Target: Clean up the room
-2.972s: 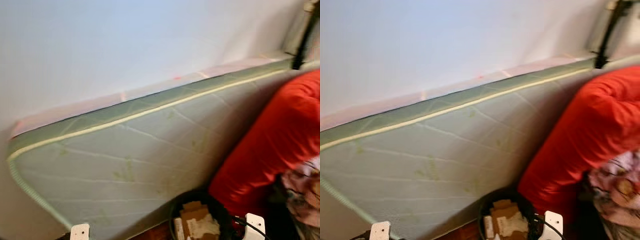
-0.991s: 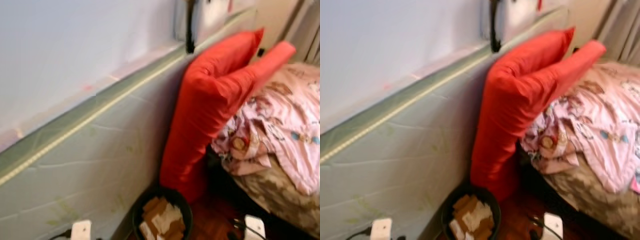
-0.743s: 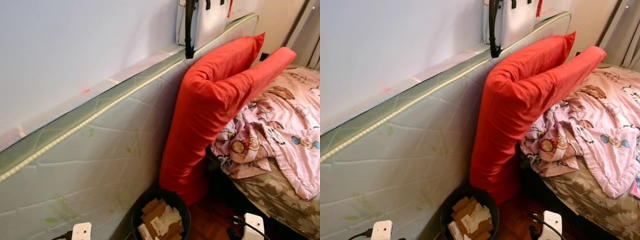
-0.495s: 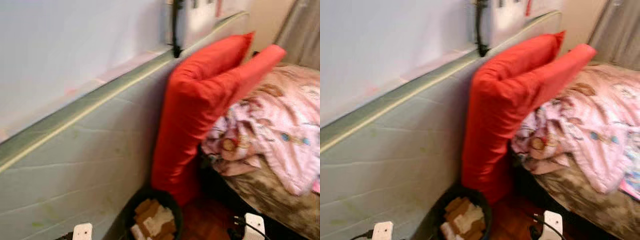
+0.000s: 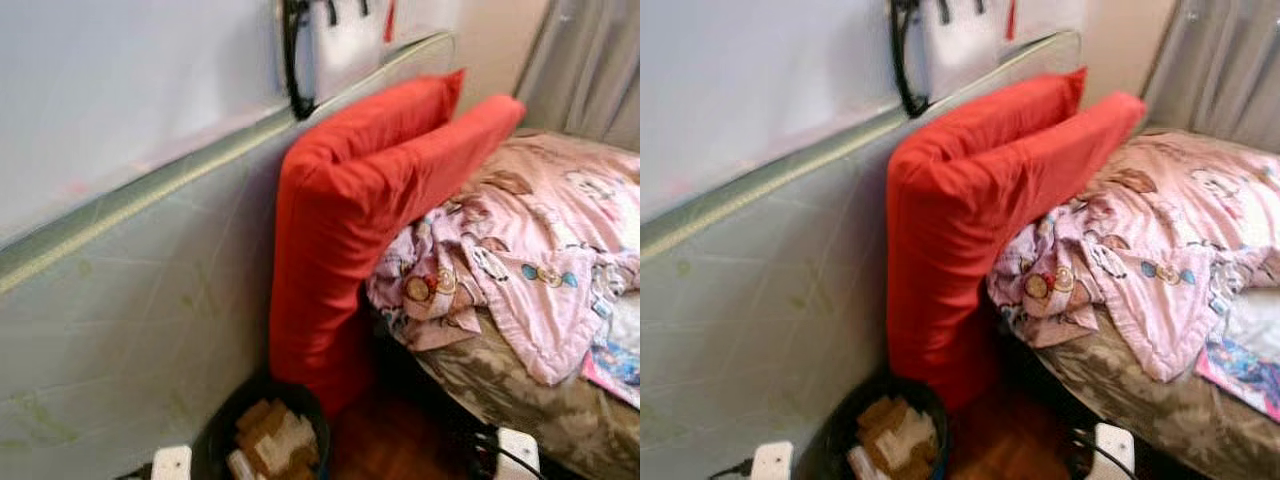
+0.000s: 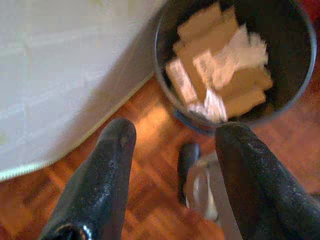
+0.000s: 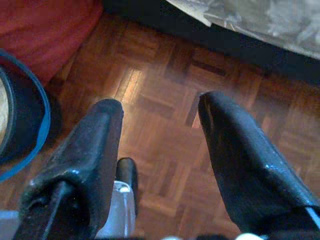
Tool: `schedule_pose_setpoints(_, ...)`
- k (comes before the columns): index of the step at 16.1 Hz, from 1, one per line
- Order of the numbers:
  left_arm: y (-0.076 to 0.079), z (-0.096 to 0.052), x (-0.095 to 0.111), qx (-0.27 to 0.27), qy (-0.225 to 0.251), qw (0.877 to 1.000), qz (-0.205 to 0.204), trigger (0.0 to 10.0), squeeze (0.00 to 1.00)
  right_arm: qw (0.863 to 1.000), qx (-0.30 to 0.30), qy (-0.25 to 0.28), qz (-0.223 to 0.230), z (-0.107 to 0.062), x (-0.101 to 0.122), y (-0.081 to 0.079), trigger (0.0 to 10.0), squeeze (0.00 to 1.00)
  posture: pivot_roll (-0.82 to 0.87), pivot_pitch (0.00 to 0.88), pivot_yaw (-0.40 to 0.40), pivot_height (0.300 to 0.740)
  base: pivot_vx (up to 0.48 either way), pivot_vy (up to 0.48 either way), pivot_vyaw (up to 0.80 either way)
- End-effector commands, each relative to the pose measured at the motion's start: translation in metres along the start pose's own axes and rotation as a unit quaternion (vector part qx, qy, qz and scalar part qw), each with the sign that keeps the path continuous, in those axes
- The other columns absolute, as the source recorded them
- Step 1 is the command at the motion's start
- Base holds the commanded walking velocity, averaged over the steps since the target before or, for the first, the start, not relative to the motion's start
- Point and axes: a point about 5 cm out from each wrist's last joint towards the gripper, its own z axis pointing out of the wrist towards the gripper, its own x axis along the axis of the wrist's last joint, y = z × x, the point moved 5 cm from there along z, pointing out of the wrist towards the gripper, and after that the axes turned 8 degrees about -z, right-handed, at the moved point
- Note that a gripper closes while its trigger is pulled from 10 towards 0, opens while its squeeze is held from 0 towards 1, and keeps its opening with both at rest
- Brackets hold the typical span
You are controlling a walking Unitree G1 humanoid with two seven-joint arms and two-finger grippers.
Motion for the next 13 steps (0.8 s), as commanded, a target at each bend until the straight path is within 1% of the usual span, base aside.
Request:
schedule_pose_setpoints(1, -0.0031, -0.0005, -0.0013, 0.005, -0.002, 1.000, 0.000, 10.0, 0.00, 1.000, 0.002, 0.000, -0.002, -0.0002, -0.0014, -0.0017, 10.0, 0.00, 0.06, 0.000, -0.004, 0.740, 0.000, -0.266, 0.00)
schedule_pose_setpoints(3, -0.0032, -0.0001, 0.0010, 0.005, 0.002, 1.000, -0.001, 10.0, 0.00, 1.000, 0.003, -0.001, -0.004, -0.0003, -0.0017, -0.0017, 10.0, 0.00, 0.05, 0.000, -0.003, 0.740, 0.000, -0.262, 0.00)
schedule_pose_setpoints(8, -0.0041, -0.0012, -0.0034, 0.001, -0.005, 1.000, 0.009, 10.0, 0.00, 1.000, 0.002, -0.002, -0.004, -0.0010, -0.0042, -0.0009, 10.0, 0.00, 0.03, 0.000, 0.006, 0.740, 0.000, -0.264, 0.00)
schedule_pose_setpoints(13, -0.0014, -0.0017, -0.0066, -0.003, -0.008, 1.000, 0.007, 10.0, 0.00, 1.000, 0.002, -0.002, -0.014, -0.0013, -0.0036, 0.0029, 10.0, 0.00, 0.03, 0.000, 0.000, 0.740, 0.000, -0.265, 0.00)
